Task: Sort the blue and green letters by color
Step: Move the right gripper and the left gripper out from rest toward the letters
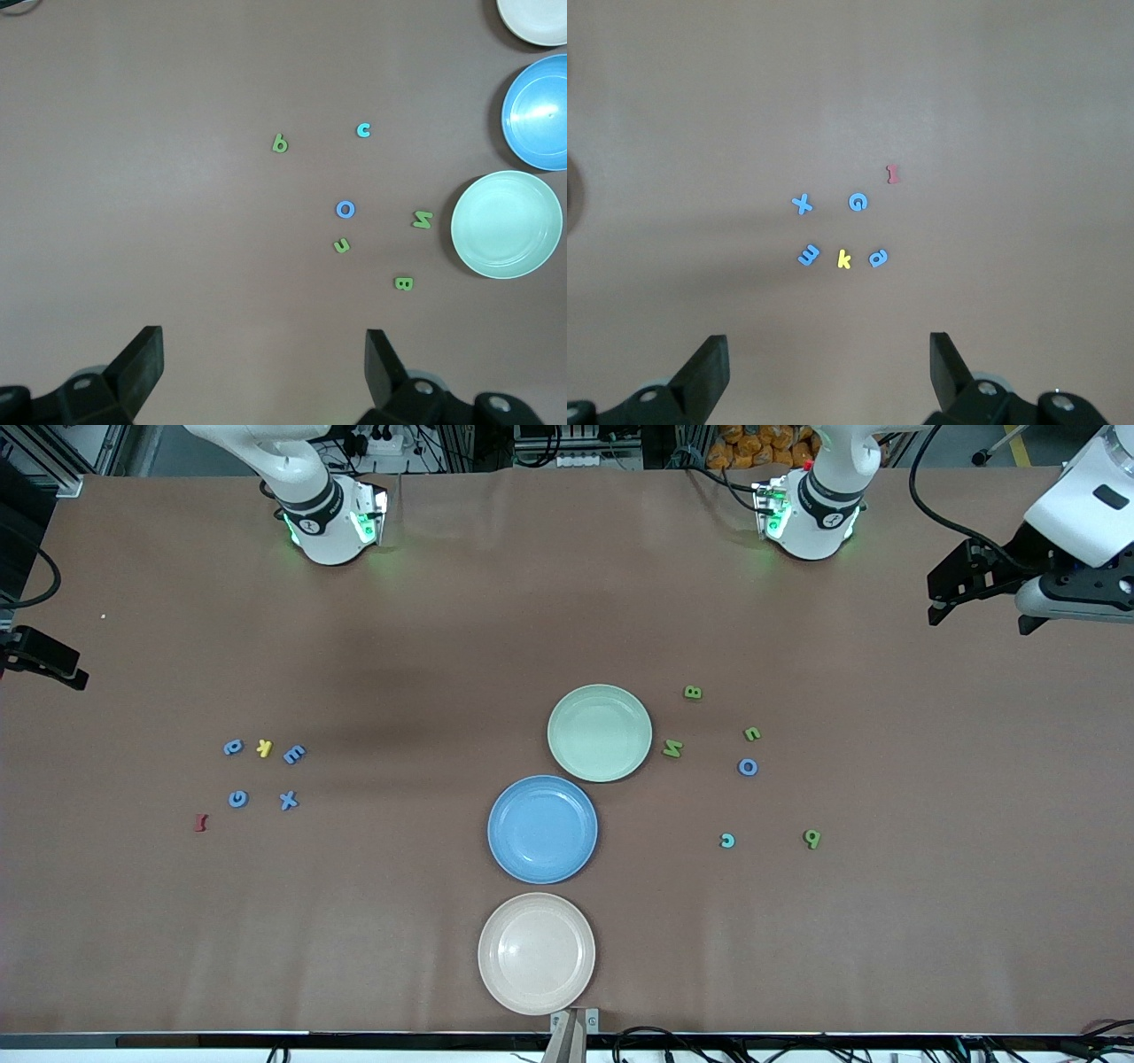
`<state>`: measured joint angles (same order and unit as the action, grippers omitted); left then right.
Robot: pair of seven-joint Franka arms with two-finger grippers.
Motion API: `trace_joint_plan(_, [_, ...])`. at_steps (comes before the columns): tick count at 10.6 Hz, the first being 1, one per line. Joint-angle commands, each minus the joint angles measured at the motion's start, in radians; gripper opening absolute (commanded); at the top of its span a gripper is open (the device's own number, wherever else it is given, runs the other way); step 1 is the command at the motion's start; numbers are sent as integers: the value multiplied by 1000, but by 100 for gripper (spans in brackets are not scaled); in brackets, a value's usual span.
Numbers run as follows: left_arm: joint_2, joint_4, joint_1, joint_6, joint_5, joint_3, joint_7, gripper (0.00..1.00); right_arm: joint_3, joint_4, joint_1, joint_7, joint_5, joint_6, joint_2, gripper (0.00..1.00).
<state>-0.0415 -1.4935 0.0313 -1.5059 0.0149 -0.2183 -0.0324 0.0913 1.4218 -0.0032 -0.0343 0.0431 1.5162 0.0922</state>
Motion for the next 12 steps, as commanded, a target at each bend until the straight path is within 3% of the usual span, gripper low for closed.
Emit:
trace_joint_plan(1, [11,25,-5,4,25,-6,22,100,2,2,3,17,-5,-4,-11,100])
trace_joint_plan(5, [32,22,2,4,31,-10,22,100,2,2,2,17,-5,-7,-9,100])
trace_joint_plan(8, [187,6,-8,3,33,-16,23,100,4,11,3,17,-5,5,0,100])
trace_joint_plan(10, [241,-63,-16,-98,30,-24,23,100,4,51,0,10,-28,56,20,100])
trace_joint_plan(12, [267,-202,-17,-288,30,-24,8,100,4,217,-9,4,-113,232,21,100])
